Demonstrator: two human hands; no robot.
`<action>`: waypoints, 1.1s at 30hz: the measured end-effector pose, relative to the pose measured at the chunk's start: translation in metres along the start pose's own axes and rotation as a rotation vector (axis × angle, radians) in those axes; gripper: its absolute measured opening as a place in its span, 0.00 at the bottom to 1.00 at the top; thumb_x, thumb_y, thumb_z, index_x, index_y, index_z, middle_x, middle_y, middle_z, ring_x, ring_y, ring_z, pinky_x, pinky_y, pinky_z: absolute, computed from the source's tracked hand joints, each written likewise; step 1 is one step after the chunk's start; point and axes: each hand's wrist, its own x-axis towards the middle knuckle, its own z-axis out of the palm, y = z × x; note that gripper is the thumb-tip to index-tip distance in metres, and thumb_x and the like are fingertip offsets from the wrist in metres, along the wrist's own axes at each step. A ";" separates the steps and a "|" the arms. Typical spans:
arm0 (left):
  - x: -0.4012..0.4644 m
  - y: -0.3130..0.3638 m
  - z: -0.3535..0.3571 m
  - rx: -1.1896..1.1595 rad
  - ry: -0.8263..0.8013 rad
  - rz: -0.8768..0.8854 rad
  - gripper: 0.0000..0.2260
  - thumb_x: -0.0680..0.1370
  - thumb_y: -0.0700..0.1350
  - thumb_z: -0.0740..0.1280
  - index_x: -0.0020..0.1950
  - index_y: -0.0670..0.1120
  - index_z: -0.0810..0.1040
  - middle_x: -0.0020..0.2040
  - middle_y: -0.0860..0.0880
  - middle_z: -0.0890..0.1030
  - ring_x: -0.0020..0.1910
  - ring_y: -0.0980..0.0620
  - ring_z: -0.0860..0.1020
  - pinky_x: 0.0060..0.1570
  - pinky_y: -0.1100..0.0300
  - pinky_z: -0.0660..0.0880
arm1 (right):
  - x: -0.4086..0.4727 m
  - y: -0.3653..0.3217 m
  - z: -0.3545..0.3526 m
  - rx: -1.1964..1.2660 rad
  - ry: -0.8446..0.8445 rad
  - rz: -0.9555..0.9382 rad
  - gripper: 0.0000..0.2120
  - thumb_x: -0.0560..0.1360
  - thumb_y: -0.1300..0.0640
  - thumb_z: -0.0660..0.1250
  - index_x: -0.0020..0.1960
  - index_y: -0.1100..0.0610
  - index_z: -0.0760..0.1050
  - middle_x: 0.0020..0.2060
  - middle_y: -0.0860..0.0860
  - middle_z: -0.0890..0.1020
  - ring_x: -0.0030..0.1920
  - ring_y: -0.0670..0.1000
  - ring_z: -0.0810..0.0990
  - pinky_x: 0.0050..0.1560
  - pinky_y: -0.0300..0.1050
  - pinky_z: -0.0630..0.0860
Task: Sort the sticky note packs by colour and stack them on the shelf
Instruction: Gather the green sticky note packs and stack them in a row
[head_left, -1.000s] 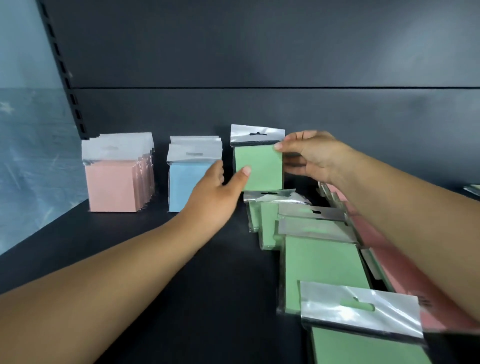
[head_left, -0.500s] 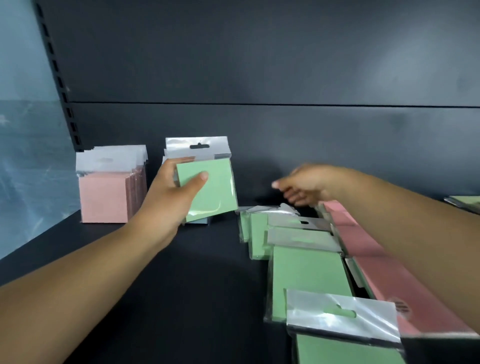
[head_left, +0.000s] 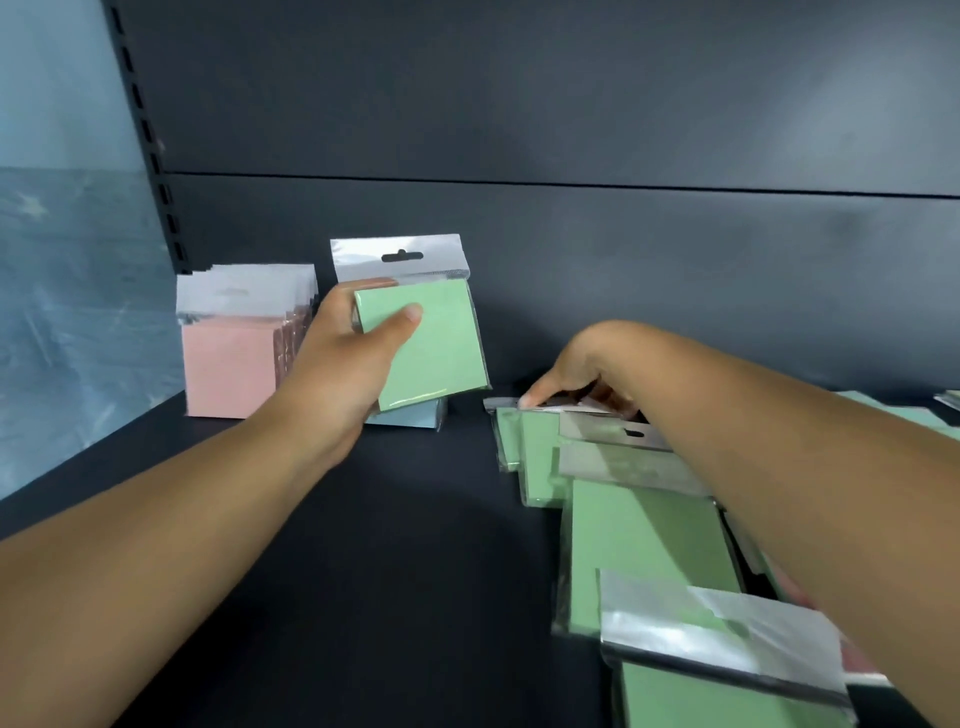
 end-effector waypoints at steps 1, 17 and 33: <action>0.001 0.001 -0.001 -0.007 0.007 0.004 0.05 0.77 0.44 0.66 0.49 0.53 0.72 0.52 0.51 0.81 0.54 0.48 0.80 0.57 0.40 0.74 | -0.004 -0.004 -0.001 -0.112 0.014 -0.013 0.21 0.75 0.41 0.61 0.53 0.59 0.66 0.35 0.53 0.68 0.34 0.50 0.67 0.49 0.45 0.66; 0.011 0.002 -0.011 -0.028 0.060 -0.018 0.14 0.74 0.48 0.68 0.59 0.51 0.73 0.56 0.51 0.81 0.55 0.48 0.80 0.55 0.42 0.76 | 0.031 0.006 -0.001 0.203 -0.039 0.062 0.16 0.76 0.53 0.65 0.34 0.58 0.66 0.33 0.53 0.68 0.33 0.50 0.67 0.36 0.41 0.65; 0.001 0.006 -0.002 -0.070 0.065 -0.031 0.28 0.59 0.66 0.70 0.55 0.57 0.70 0.57 0.56 0.79 0.59 0.50 0.77 0.58 0.44 0.74 | -0.033 0.005 -0.053 1.270 0.201 -0.706 0.03 0.73 0.59 0.68 0.41 0.56 0.77 0.28 0.49 0.83 0.28 0.47 0.82 0.32 0.40 0.80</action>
